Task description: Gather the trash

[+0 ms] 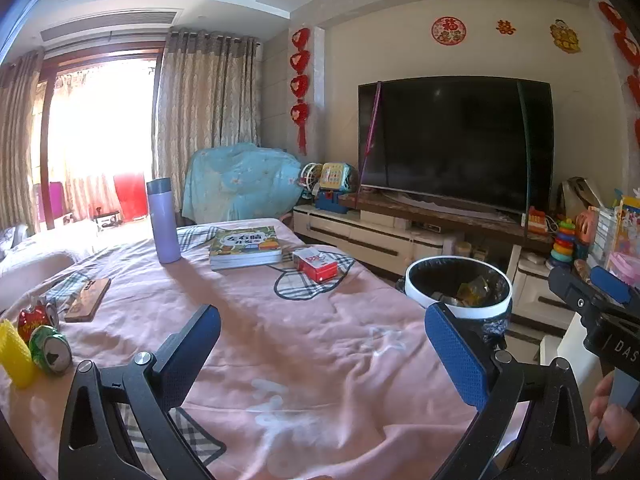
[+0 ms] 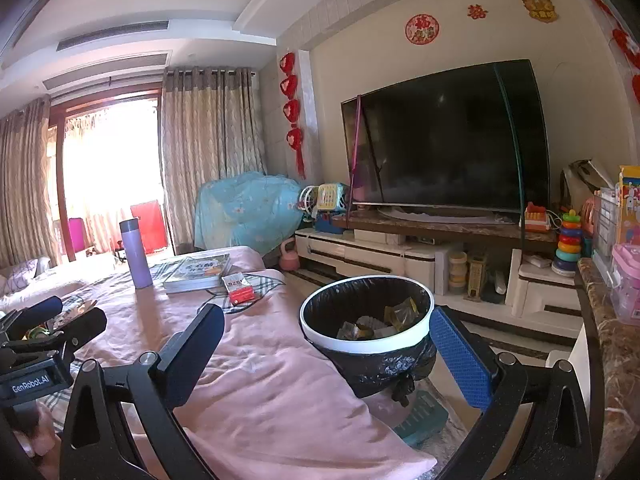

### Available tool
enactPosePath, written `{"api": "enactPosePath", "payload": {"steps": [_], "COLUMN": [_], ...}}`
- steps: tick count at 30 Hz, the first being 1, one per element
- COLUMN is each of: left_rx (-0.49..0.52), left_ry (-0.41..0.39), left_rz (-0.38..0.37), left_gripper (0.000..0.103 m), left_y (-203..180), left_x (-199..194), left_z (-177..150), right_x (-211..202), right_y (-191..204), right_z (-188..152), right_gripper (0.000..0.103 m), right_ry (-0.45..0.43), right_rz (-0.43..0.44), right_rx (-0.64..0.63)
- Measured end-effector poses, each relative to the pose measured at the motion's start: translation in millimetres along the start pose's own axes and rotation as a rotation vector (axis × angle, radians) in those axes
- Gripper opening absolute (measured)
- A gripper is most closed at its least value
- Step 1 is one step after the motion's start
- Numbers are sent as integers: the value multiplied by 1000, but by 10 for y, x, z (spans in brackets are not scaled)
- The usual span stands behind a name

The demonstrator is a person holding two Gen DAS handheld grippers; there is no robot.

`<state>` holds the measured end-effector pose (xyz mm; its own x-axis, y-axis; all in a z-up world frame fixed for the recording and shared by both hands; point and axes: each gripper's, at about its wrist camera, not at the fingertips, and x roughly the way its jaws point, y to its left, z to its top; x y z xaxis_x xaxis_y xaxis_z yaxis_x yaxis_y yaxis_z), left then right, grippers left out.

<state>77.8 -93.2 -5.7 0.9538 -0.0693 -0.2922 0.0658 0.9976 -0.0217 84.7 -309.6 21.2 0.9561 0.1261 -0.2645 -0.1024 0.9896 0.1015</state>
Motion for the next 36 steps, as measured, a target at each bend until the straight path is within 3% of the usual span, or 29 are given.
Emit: {"api": "enactPosePath", "payload": {"steps": [36], "left_rx": [4], "left_ry": [20], "left_rz": [-8], "left_gripper": [102], "left_y": [41], "left_x": [24], "left_z": [-10], "right_x": [29], "right_y": [69], "right_z": [-59], "right_gripper": [103], "right_ry": [27], "right_rz": [31], "right_rx": [3]}}
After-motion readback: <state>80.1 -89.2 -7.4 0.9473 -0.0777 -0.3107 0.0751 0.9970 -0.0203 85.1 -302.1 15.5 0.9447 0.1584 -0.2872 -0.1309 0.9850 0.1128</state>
